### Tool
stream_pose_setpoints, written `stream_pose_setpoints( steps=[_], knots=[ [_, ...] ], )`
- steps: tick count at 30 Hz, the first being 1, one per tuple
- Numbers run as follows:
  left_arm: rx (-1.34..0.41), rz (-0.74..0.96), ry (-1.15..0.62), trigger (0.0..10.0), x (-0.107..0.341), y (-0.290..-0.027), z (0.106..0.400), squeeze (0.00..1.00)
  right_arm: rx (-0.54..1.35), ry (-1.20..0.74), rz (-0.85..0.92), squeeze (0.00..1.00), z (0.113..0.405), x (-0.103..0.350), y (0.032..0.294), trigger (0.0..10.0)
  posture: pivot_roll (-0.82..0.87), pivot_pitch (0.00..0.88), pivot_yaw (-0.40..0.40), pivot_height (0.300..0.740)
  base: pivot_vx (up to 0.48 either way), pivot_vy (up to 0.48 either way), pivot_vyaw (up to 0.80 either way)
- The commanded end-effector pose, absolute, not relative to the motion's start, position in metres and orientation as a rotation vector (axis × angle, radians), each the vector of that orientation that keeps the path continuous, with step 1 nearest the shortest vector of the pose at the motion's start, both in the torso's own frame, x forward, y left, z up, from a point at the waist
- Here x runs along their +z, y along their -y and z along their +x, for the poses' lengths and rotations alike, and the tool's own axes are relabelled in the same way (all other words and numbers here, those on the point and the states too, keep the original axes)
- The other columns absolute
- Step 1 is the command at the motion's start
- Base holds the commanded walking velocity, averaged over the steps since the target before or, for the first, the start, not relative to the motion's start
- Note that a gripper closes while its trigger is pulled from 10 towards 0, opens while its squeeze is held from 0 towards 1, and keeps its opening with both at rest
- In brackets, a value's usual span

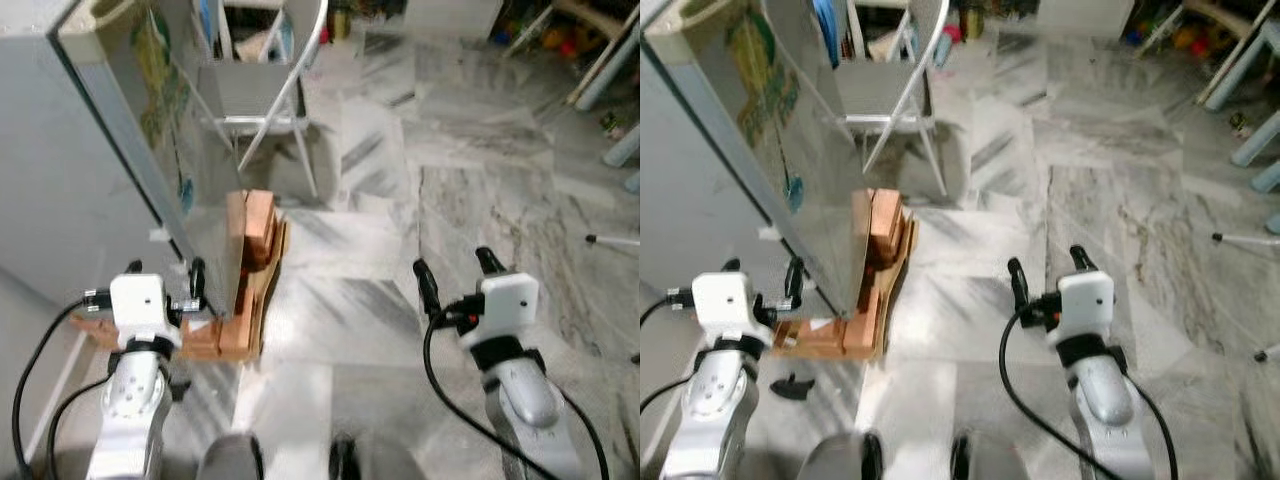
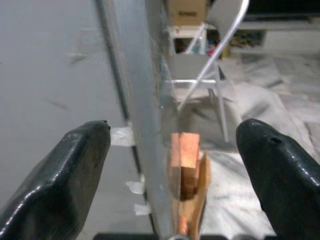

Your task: Restocking fridge

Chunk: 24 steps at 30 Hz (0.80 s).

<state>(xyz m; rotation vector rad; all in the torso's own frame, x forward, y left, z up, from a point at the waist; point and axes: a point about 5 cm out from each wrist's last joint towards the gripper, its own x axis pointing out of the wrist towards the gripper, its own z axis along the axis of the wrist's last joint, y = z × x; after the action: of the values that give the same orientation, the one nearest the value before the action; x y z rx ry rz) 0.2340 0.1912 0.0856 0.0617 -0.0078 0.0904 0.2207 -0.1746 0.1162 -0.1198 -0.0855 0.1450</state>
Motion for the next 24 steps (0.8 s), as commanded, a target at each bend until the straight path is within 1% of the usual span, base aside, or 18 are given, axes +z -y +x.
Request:
stream_pose_setpoints(
  steps=[1, 12, 18, 24],
  knots=[
    [0.088, 0.065, 0.000, 10.0, 0.0863, -0.1928, 0.2337, 0.00, 0.137, 0.080, -0.114, 0.00, 0.2199, 0.1160, 0.1759, 10.0, 0.00, 0.134, -0.023, 0.740, 0.304, 0.000, 0.00],
    [0.095, 0.050, -0.006, 10.0, 0.0875, -0.1913, 0.2361, 0.00, 0.160, 0.077, -0.127, 0.00, 0.2236, 0.1152, 0.1732, 10.0, 0.01, 0.127, -0.030, 0.740, 0.340, 0.000, 0.00],
    [0.063, 0.030, 0.002, 10.0, 0.0882, -0.1862, 0.2388, 0.00, 0.165, 0.074, -0.130, 0.00, 0.2245, 0.1142, 0.1709, 10.0, 0.00, 0.137, -0.029, 0.740, 0.000, 0.000, 0.00],
    [0.083, 0.062, -0.024, 10.0, 0.0823, -0.1942, 0.2409, 0.00, 0.168, 0.067, -0.131, 0.00, 0.2241, 0.1128, 0.1692, 10.0, 0.00, 0.144, -0.030, 0.740, 0.000, 0.000, 0.00]
  ],
)
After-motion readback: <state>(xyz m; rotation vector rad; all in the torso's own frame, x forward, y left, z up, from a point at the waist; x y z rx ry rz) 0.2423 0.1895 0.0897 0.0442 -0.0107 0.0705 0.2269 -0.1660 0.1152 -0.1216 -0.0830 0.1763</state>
